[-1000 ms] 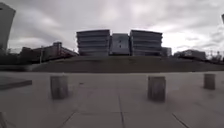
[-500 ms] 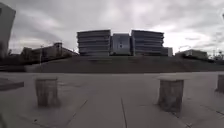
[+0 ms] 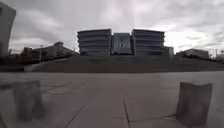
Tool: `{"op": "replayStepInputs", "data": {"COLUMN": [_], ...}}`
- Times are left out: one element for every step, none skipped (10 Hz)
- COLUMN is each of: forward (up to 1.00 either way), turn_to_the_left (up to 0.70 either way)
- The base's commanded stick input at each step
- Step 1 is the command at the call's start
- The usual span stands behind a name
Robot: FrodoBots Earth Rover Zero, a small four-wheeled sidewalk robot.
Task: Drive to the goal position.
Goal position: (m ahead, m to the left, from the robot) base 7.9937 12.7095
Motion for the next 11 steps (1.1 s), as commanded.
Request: {"op": "replayStepInputs", "data": {"forward": [1.00, 1.00, 1.00, 1.00, 1.00, 1.00, 1.00, 1.00, 1.00, 1.00, 1.00], "turn_to_the_left": [0.17, 0.18, 0.38, 0.37, 0.39, 0.23, 0.19, 0.16, 0.09, 0.03, 0.00]}}
